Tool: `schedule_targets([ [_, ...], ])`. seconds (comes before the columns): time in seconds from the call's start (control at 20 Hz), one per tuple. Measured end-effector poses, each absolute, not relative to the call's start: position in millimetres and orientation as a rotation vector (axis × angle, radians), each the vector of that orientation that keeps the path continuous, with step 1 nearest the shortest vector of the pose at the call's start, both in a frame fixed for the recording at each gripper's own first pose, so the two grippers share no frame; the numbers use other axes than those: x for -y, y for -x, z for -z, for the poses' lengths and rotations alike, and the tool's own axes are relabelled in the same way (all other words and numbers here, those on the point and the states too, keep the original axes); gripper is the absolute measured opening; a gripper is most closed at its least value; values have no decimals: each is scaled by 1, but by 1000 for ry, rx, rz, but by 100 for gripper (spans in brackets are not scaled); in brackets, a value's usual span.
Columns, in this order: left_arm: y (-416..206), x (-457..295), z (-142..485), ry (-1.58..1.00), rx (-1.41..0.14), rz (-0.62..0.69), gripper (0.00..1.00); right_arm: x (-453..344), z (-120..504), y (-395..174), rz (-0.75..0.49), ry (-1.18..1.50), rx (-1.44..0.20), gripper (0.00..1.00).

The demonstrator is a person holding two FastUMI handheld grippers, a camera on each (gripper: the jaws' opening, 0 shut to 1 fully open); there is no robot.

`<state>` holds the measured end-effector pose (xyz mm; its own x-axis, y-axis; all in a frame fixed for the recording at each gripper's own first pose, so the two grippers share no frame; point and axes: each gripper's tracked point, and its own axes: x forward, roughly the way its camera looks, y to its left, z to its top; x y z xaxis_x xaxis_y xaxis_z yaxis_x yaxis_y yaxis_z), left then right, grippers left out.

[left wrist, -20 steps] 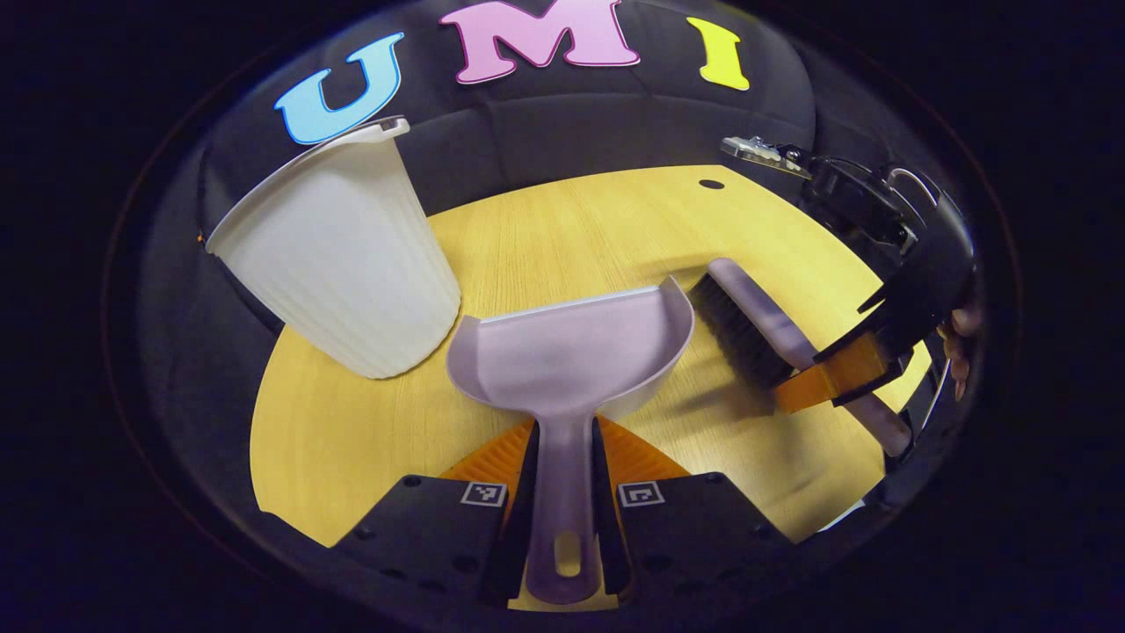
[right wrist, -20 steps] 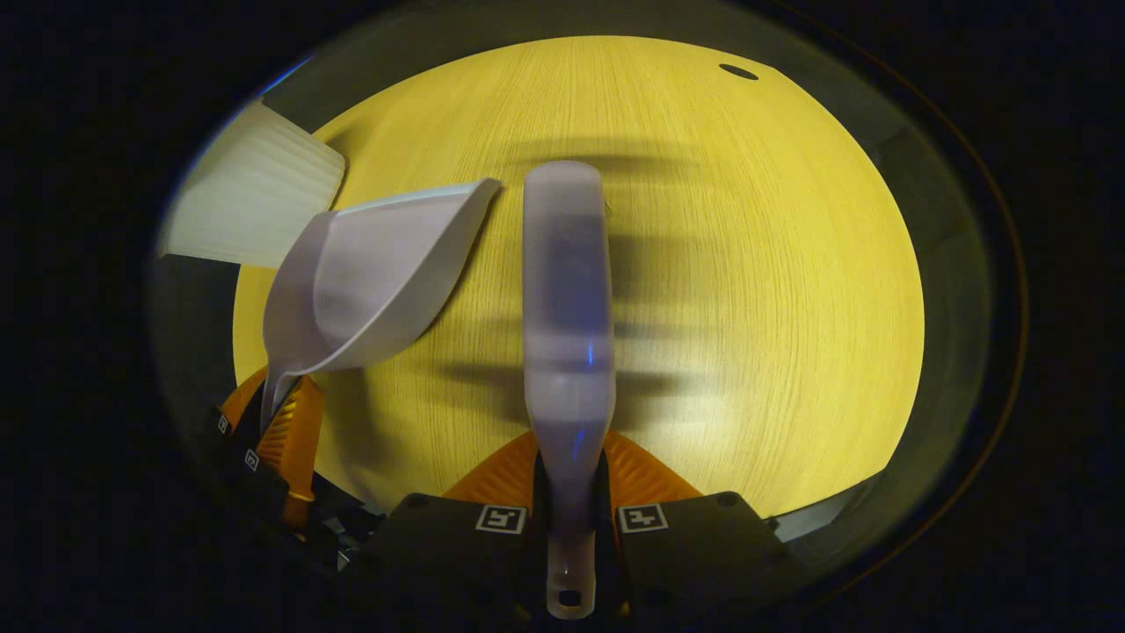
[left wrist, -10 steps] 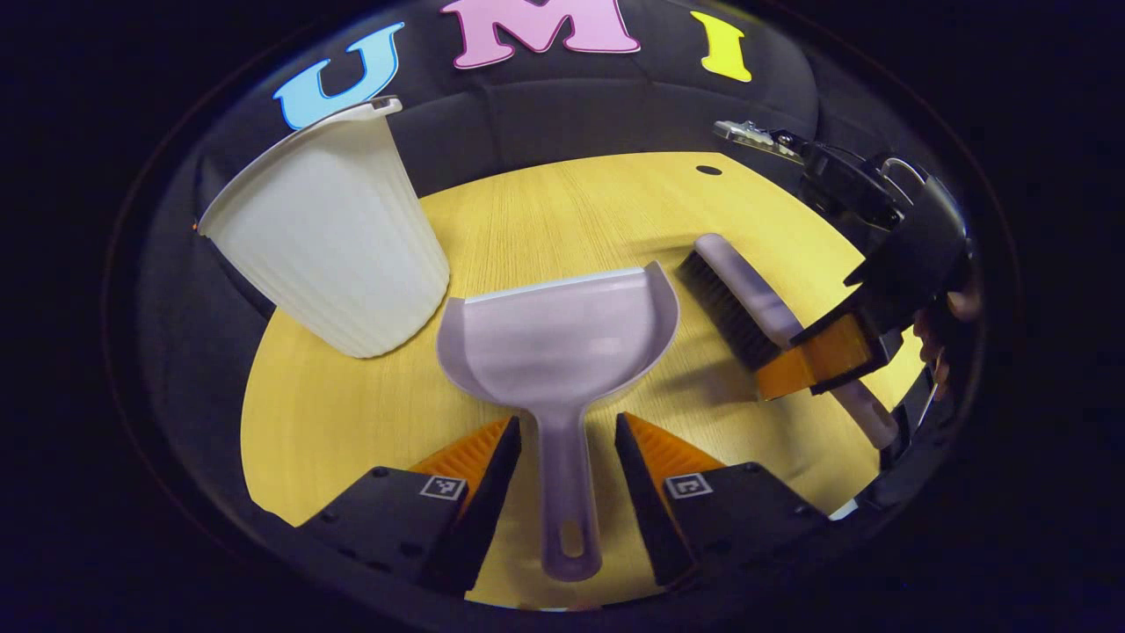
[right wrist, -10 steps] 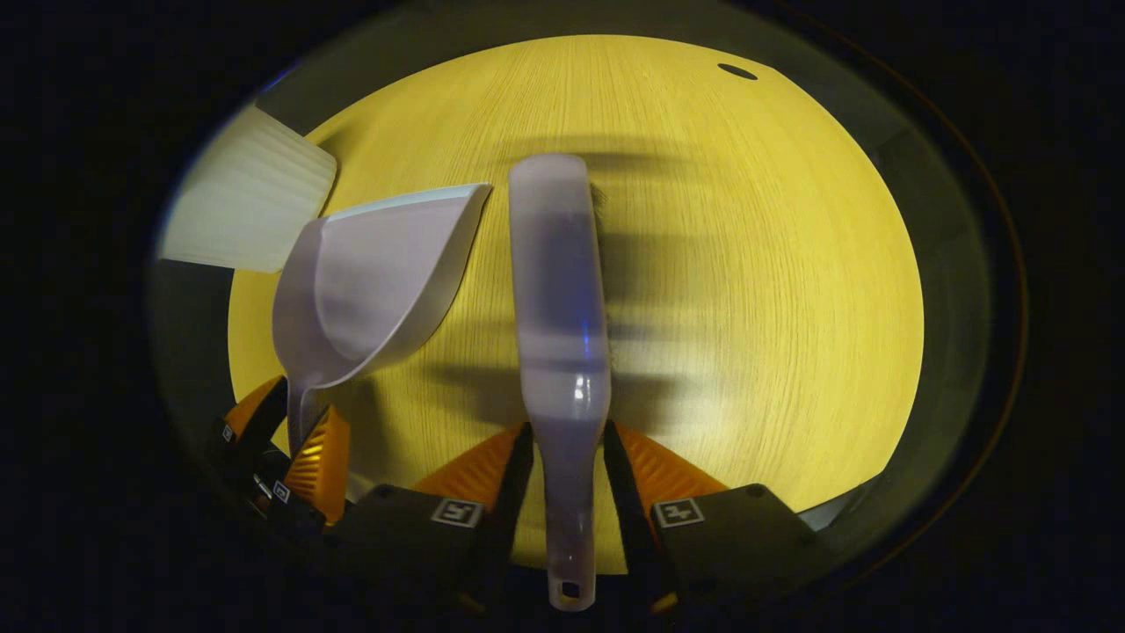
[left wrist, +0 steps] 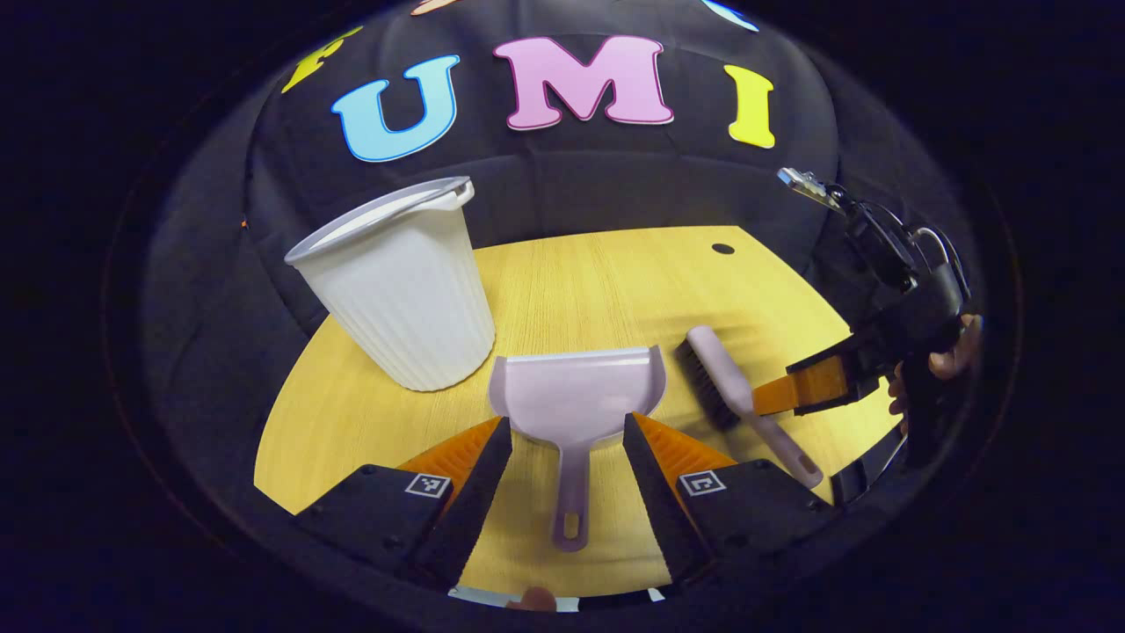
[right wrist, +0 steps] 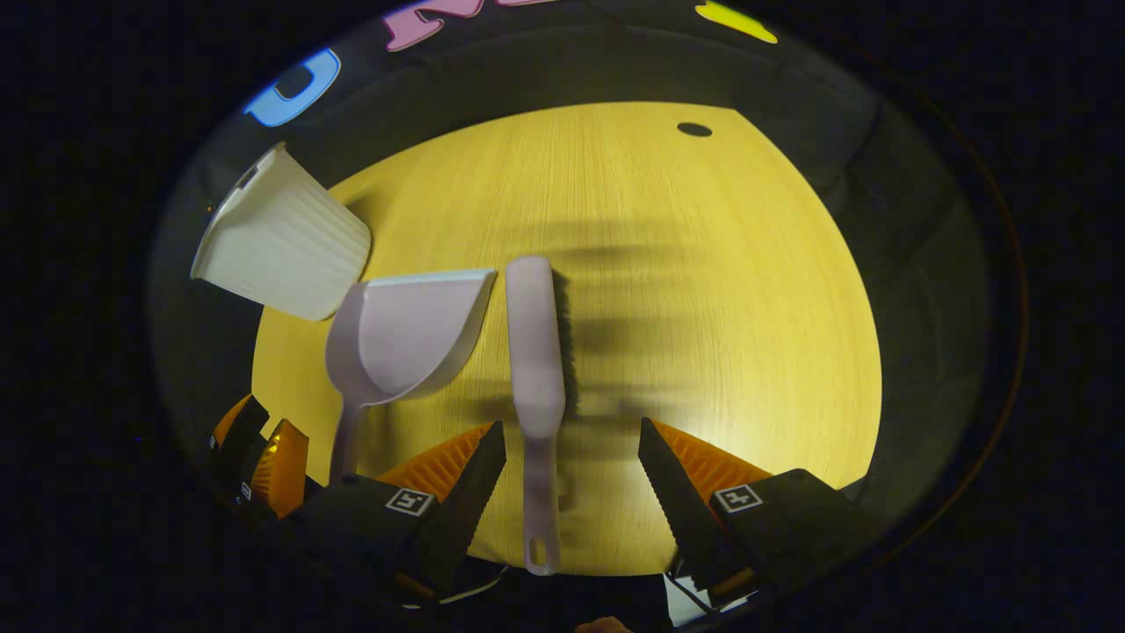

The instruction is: Pick up the small broom and dustpan from the desktop, sweep the trash into the dustpan with the broom, and then empty the trash into the garbage bin.

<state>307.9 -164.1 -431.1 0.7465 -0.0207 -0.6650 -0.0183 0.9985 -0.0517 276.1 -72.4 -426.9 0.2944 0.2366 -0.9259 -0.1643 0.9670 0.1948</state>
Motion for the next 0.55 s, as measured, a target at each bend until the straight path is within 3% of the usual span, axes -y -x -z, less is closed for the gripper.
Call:
schedule_targets([
  [0.3,-311,167,348,95,-530,-32,77,82,332,-303,-344,23,-844,99],
  [0.55,-306,161,269,87,-325,39,77,63,222,-294,-355,-64,-493,99],
])
